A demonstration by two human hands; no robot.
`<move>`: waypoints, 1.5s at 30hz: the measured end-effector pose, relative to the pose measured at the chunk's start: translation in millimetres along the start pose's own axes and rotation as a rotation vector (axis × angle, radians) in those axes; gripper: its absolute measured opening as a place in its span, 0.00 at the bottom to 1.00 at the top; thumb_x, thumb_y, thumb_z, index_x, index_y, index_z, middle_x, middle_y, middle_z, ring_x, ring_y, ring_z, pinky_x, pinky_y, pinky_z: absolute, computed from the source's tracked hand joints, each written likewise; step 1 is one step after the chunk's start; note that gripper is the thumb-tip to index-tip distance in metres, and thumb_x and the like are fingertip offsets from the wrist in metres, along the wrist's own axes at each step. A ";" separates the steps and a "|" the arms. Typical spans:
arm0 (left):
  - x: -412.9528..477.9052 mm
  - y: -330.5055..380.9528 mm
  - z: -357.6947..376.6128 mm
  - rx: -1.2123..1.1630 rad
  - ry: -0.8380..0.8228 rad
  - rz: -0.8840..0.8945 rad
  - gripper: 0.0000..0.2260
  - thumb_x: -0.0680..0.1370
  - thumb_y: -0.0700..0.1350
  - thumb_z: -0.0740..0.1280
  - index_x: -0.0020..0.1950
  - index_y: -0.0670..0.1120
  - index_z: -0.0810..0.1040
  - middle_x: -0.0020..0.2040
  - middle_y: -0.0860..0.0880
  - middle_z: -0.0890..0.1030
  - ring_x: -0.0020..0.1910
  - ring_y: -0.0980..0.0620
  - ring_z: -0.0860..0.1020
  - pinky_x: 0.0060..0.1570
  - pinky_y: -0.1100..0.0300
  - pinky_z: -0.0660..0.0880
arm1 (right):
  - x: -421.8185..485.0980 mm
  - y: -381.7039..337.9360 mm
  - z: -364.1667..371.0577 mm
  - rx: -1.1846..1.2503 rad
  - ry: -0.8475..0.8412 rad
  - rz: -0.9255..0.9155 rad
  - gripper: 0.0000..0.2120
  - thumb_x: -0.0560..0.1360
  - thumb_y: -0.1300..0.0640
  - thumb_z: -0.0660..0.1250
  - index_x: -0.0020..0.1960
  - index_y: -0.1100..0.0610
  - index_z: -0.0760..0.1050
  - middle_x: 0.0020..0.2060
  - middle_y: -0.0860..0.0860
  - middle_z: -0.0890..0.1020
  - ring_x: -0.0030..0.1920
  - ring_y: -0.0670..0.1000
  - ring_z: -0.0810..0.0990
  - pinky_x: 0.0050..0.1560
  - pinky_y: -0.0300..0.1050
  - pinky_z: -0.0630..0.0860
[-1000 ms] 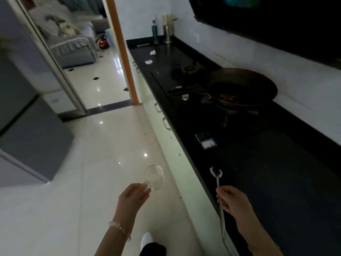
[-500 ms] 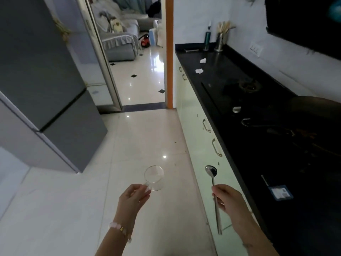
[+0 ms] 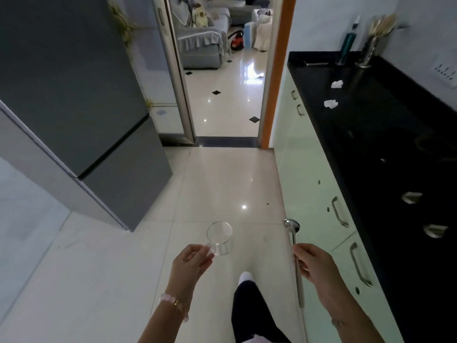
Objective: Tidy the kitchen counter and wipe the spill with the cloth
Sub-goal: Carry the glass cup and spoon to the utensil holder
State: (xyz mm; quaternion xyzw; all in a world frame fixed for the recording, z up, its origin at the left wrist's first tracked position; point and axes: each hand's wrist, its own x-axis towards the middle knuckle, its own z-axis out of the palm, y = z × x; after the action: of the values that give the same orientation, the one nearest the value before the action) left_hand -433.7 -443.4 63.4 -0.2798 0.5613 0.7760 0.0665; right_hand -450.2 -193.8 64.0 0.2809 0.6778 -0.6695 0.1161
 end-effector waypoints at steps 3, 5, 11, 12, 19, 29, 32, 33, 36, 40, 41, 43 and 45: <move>54.4 28.3 25.1 0.016 0.017 0.015 0.11 0.74 0.39 0.67 0.50 0.30 0.75 0.45 0.37 0.80 0.47 0.46 0.80 0.46 0.63 0.79 | 54.7 -33.4 9.4 0.010 -0.009 0.009 0.04 0.74 0.65 0.66 0.42 0.64 0.78 0.34 0.57 0.78 0.35 0.52 0.72 0.37 0.42 0.71; 92.8 52.1 45.7 0.057 0.026 0.019 0.10 0.74 0.38 0.67 0.49 0.30 0.75 0.46 0.36 0.80 0.48 0.45 0.80 0.44 0.65 0.80 | 91.0 -61.4 13.0 -0.004 0.000 -0.006 0.04 0.74 0.64 0.66 0.43 0.63 0.79 0.35 0.57 0.79 0.37 0.53 0.74 0.38 0.42 0.72; 192.4 110.7 108.0 0.082 -0.040 0.049 0.05 0.75 0.36 0.63 0.41 0.37 0.76 0.45 0.36 0.79 0.49 0.41 0.78 0.48 0.58 0.78 | 191.5 -140.1 14.4 -0.017 0.054 -0.077 0.03 0.74 0.63 0.66 0.43 0.60 0.79 0.36 0.57 0.81 0.38 0.53 0.78 0.41 0.42 0.75; 206.9 115.3 116.1 0.078 -0.043 0.044 0.05 0.75 0.35 0.63 0.41 0.37 0.76 0.45 0.36 0.79 0.48 0.42 0.78 0.47 0.59 0.78 | 205.5 -148.7 14.1 -0.007 0.063 -0.076 0.03 0.74 0.63 0.66 0.43 0.60 0.79 0.36 0.57 0.81 0.38 0.54 0.78 0.40 0.42 0.75; 323.4 129.4 170.1 0.152 -0.079 -0.079 0.04 0.75 0.35 0.65 0.45 0.33 0.76 0.44 0.36 0.79 0.47 0.42 0.79 0.37 0.67 0.80 | 296.3 -171.4 19.2 0.065 0.167 0.061 0.06 0.73 0.64 0.67 0.38 0.59 0.78 0.33 0.56 0.80 0.39 0.55 0.76 0.39 0.43 0.71; 530.4 240.8 337.5 0.296 -0.414 -0.054 0.04 0.76 0.37 0.64 0.45 0.35 0.76 0.47 0.34 0.79 0.48 0.43 0.79 0.45 0.63 0.79 | 448.2 -296.6 12.8 0.185 0.415 0.039 0.04 0.75 0.63 0.65 0.45 0.63 0.79 0.32 0.54 0.79 0.28 0.43 0.77 0.28 0.33 0.71; 571.4 271.6 395.2 0.371 -0.535 -0.021 0.07 0.76 0.40 0.65 0.48 0.35 0.77 0.48 0.37 0.80 0.51 0.43 0.79 0.54 0.56 0.76 | 480.7 -337.8 2.8 0.216 0.471 0.011 0.04 0.75 0.62 0.65 0.45 0.62 0.79 0.32 0.54 0.79 0.27 0.42 0.77 0.27 0.31 0.71; 582.0 278.0 412.3 0.391 -0.571 -0.020 0.08 0.76 0.40 0.65 0.48 0.36 0.78 0.47 0.37 0.80 0.51 0.43 0.79 0.54 0.56 0.76 | 489.9 -347.5 -0.7 0.234 0.493 0.008 0.04 0.75 0.62 0.66 0.46 0.62 0.79 0.32 0.54 0.79 0.29 0.45 0.77 0.30 0.34 0.71; 612.7 284.1 455.4 0.416 -0.629 -0.045 0.09 0.75 0.41 0.65 0.50 0.35 0.78 0.49 0.36 0.80 0.52 0.42 0.79 0.53 0.56 0.76 | 516.1 -365.8 -9.1 0.295 0.555 0.027 0.05 0.75 0.61 0.66 0.46 0.62 0.79 0.34 0.55 0.80 0.37 0.51 0.79 0.38 0.39 0.73; 646.9 276.0 501.6 0.425 -0.642 -0.132 0.10 0.76 0.40 0.65 0.51 0.33 0.77 0.53 0.33 0.79 0.55 0.40 0.79 0.53 0.56 0.75 | 551.7 -378.8 -24.5 0.338 0.605 0.083 0.05 0.75 0.61 0.65 0.47 0.62 0.79 0.38 0.56 0.81 0.38 0.50 0.80 0.38 0.38 0.74; 654.2 274.3 513.5 0.441 -0.641 -0.146 0.10 0.76 0.40 0.65 0.51 0.33 0.77 0.53 0.33 0.79 0.55 0.40 0.78 0.54 0.56 0.75 | 561.2 -382.2 -29.3 0.344 0.610 0.093 0.06 0.75 0.61 0.65 0.47 0.62 0.79 0.38 0.56 0.81 0.39 0.50 0.80 0.39 0.39 0.74; 669.1 273.3 539.8 0.465 -0.639 -0.164 0.09 0.76 0.39 0.65 0.51 0.34 0.77 0.53 0.34 0.79 0.55 0.40 0.79 0.53 0.57 0.76 | 581.6 -392.0 -41.2 0.363 0.623 0.094 0.06 0.75 0.61 0.65 0.48 0.63 0.79 0.38 0.56 0.81 0.39 0.51 0.79 0.41 0.40 0.75; 685.6 274.0 571.1 0.489 -0.654 -0.164 0.08 0.76 0.38 0.65 0.50 0.33 0.77 0.53 0.33 0.79 0.55 0.40 0.79 0.53 0.56 0.76 | 604.0 -405.3 -57.9 0.381 0.638 0.096 0.07 0.75 0.60 0.65 0.48 0.62 0.79 0.39 0.57 0.80 0.38 0.50 0.79 0.41 0.40 0.75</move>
State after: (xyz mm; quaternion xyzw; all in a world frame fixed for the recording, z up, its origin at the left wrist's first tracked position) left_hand -1325.6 -168.1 64.7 -0.0383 0.6540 0.6601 0.3674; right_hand -1147.2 20.7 87.6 0.5234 0.5290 -0.6563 -0.1242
